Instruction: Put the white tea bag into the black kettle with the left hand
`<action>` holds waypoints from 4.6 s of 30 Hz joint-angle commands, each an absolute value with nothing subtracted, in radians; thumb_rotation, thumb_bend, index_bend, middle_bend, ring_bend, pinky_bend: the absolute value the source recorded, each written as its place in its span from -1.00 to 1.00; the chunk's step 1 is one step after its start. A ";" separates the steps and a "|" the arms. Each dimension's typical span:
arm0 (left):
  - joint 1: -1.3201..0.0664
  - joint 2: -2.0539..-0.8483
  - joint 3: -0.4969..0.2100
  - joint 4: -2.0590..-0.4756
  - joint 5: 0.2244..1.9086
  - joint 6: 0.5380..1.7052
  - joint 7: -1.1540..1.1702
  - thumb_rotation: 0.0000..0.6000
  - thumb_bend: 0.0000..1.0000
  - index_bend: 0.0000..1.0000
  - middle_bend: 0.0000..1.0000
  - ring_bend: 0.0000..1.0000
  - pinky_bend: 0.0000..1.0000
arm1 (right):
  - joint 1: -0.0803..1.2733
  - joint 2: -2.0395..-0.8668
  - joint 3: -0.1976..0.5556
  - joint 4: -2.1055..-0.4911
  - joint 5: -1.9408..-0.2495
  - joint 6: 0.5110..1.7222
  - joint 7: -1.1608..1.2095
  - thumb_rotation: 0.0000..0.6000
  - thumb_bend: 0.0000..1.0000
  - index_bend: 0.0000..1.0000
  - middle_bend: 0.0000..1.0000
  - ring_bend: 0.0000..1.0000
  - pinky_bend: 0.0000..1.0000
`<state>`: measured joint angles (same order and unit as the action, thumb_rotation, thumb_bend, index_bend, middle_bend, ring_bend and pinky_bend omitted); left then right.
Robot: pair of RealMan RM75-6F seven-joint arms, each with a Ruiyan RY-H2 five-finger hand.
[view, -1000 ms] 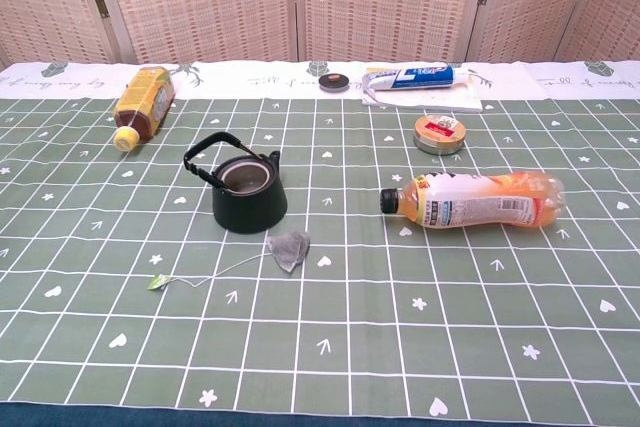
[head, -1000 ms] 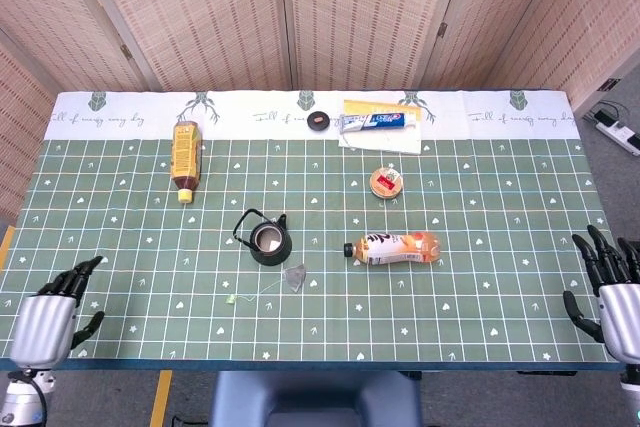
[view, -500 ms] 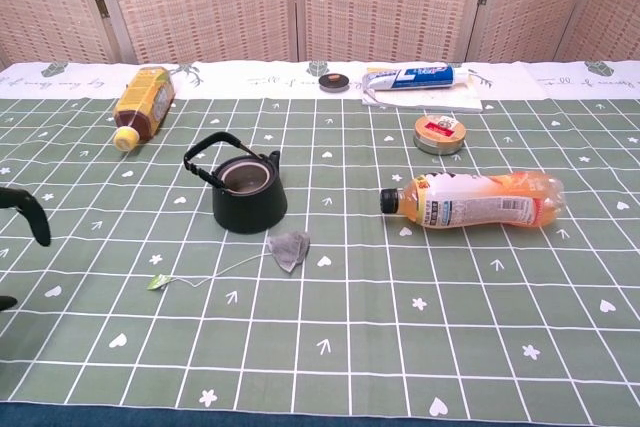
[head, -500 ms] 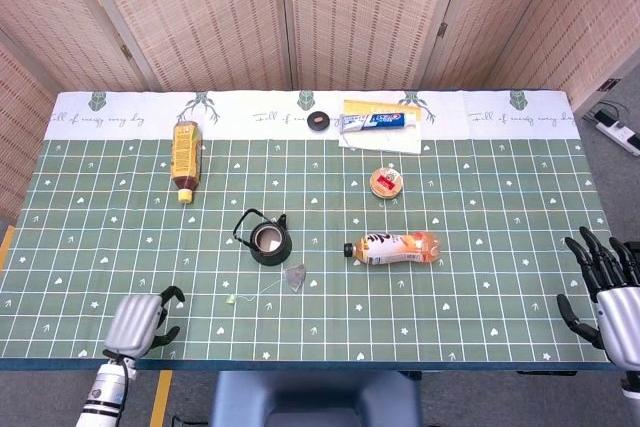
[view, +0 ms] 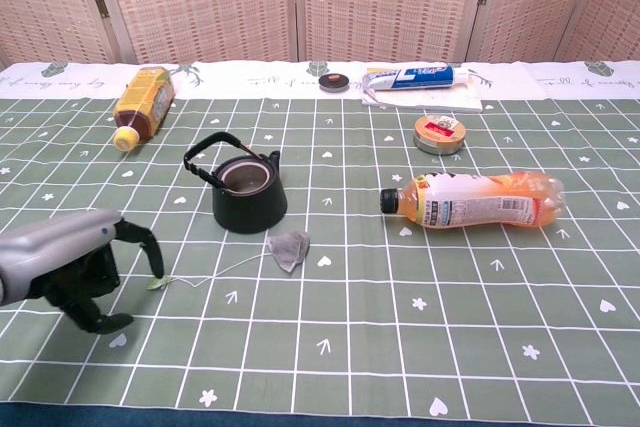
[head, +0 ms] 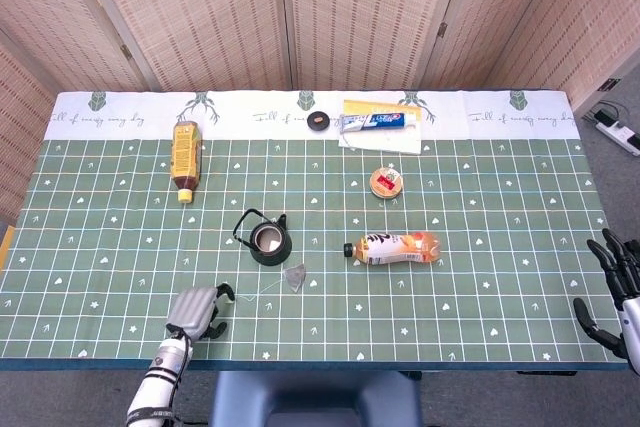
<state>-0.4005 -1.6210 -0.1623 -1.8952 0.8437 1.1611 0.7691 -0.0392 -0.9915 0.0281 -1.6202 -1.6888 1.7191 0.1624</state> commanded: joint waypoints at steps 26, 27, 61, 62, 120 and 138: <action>-0.497 -1.665 -0.134 -1.699 0.891 1.100 0.579 1.00 -0.26 -0.11 1.00 1.00 1.00 | -0.039 -0.991 0.032 -1.621 -1.681 1.717 0.167 1.00 -0.12 -1.00 -1.00 -0.75 -1.00; -0.498 -1.664 -0.128 -1.690 0.904 1.101 0.574 1.00 -0.25 -0.11 1.00 1.00 1.00 | -0.039 -0.992 0.032 -1.620 -1.680 1.716 0.164 1.00 -0.12 -1.00 -1.00 -0.75 -1.00; -0.515 -1.637 -0.081 -1.592 0.974 1.061 0.422 1.00 -0.10 0.01 1.00 1.00 1.00 | -0.024 -0.999 0.043 -1.625 -1.653 1.683 0.143 1.00 -0.13 -1.00 -1.00 -0.76 -1.00; -0.515 -1.637 -0.080 -1.588 0.978 1.059 0.417 1.00 -0.09 0.01 1.00 1.00 1.00 | -0.024 -1.000 0.043 -1.625 -1.653 1.682 0.142 1.00 -0.13 -1.00 -1.00 -0.76 -1.00; -0.730 -1.488 -0.374 -1.819 1.008 1.230 0.706 1.00 0.08 0.13 1.00 1.00 1.00 | -0.014 -0.995 0.046 -1.637 -1.629 1.655 0.141 1.00 -0.12 -1.00 -1.00 -0.75 -1.00; -0.789 -1.489 -0.374 -1.738 0.975 1.212 0.633 0.99 0.08 0.13 1.00 1.00 1.00 | -0.008 -0.988 0.056 -1.640 -1.604 1.638 0.157 1.00 -0.12 -1.00 -1.00 -0.75 -1.00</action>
<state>-0.7879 -1.4888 -0.3760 -1.7390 0.9759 1.2128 0.6341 -0.0074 -0.9885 0.0553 -1.6405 -1.6050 1.6378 0.1563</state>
